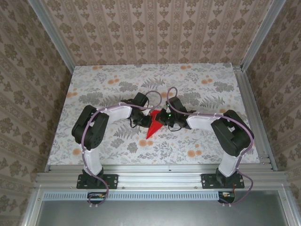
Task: Fold a paper plane with a square sheet of paper (pick it up from the middle)
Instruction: Fourth fold the wing at the center of the table.
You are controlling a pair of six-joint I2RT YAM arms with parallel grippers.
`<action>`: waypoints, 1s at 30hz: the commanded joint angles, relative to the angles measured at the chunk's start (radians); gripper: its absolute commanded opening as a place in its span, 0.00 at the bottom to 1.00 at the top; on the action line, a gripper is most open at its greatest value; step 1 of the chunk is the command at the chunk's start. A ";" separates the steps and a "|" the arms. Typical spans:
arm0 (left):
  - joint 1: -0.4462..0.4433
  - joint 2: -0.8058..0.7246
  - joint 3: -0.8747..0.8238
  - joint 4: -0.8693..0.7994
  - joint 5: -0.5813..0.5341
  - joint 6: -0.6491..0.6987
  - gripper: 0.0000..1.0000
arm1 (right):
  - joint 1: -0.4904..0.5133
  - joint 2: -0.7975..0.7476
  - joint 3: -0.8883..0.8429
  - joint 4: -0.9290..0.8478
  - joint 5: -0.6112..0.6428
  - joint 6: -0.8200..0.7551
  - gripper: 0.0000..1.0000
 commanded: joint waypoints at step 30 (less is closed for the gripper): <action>0.022 0.144 -0.077 -0.066 -0.090 -0.006 0.09 | 0.113 0.117 -0.043 0.073 -0.017 0.082 0.07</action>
